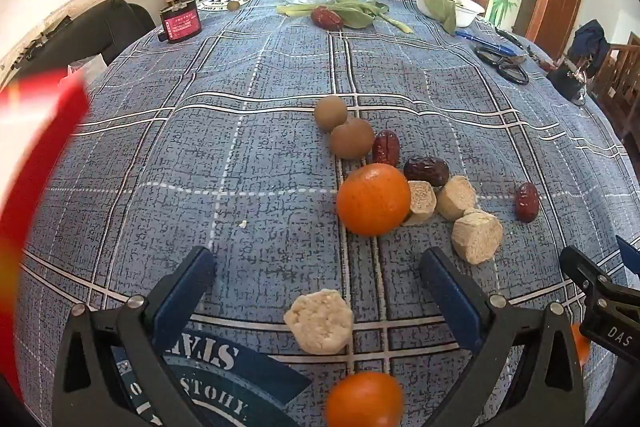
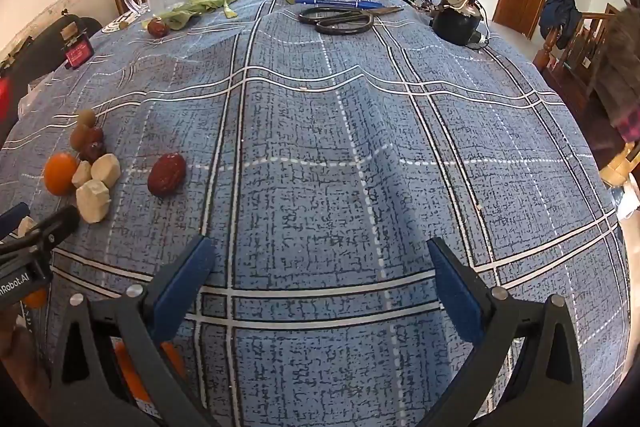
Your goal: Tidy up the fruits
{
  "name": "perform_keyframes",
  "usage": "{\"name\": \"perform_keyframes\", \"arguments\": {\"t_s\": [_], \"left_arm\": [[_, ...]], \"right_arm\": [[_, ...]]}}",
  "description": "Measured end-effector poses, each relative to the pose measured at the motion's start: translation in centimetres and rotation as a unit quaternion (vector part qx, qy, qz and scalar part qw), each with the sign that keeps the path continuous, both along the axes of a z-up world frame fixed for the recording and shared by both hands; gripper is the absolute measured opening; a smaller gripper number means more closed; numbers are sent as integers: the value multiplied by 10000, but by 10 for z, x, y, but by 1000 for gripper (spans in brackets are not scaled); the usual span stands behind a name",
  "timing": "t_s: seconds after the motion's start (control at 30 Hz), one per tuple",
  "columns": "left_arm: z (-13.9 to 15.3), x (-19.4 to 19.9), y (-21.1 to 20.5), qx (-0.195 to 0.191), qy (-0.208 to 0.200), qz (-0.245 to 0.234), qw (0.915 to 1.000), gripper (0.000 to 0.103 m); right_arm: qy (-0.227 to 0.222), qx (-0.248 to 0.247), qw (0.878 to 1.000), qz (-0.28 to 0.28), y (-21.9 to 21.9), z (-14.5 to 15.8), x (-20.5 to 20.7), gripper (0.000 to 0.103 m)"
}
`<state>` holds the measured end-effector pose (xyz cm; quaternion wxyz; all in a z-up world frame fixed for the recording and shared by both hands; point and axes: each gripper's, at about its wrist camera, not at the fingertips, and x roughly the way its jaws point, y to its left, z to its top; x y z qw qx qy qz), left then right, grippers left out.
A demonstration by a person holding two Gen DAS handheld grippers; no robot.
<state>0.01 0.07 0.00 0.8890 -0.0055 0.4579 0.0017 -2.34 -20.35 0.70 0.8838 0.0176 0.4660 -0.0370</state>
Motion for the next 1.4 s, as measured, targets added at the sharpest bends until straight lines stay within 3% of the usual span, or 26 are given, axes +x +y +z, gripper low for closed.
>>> {"name": "perform_keyframes", "arguments": {"t_s": [1.4], "left_arm": [[1, -2, 0, 26, 16, -41, 10000, 102]], "right_arm": [[6, 35, 10000, -15, -4, 0, -1, 103]]}}
